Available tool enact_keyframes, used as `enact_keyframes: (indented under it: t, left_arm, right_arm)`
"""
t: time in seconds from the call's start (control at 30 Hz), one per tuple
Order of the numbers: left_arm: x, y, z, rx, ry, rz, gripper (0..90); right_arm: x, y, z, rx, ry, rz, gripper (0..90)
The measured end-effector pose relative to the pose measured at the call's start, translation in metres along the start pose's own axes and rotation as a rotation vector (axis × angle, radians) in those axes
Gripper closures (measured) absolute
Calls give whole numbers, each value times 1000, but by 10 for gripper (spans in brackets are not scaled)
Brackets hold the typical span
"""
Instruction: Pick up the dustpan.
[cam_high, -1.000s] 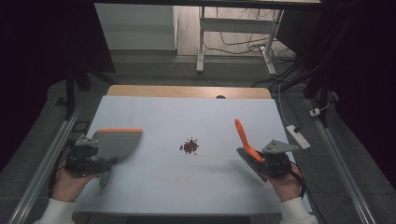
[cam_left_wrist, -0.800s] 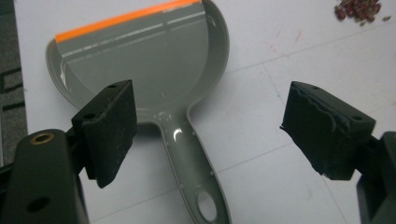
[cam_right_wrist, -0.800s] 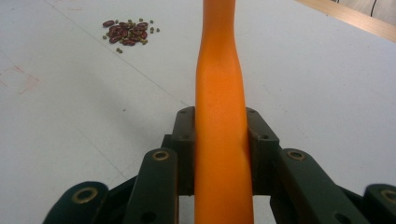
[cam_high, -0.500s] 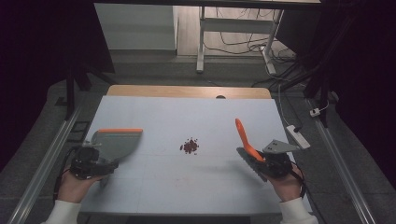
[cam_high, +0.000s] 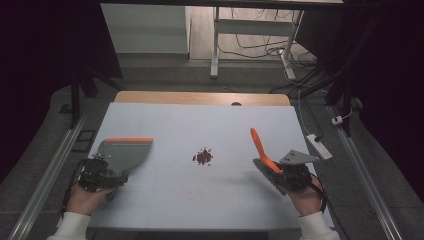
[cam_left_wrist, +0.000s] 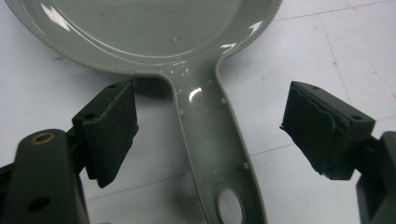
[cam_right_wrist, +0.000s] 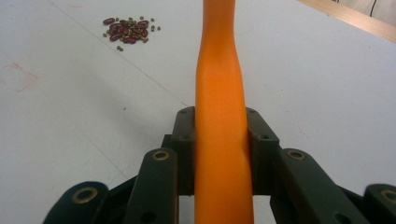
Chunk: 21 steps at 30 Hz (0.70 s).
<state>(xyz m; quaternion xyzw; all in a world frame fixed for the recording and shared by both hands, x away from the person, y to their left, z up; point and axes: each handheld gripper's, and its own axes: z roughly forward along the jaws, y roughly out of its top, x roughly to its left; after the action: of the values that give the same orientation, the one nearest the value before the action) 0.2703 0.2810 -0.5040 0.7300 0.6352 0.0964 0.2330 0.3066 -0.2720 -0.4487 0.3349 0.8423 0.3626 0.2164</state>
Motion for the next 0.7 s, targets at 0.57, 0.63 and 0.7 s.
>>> enact_keyframes:
  t: [0.57,0.63,0.7]
  left_arm:
    - [2,0,20,-5,-30,-18,398]
    - [2,0,20,-7,-35,-24,435]
    - [3,0,20,-12,-35,-28,447]
  right_arm:
    - [0,0,0,3,-5,1,696]
    - [0,0,1,6,-9,5,697]
    - [0,0,1,6,-9,7,696]
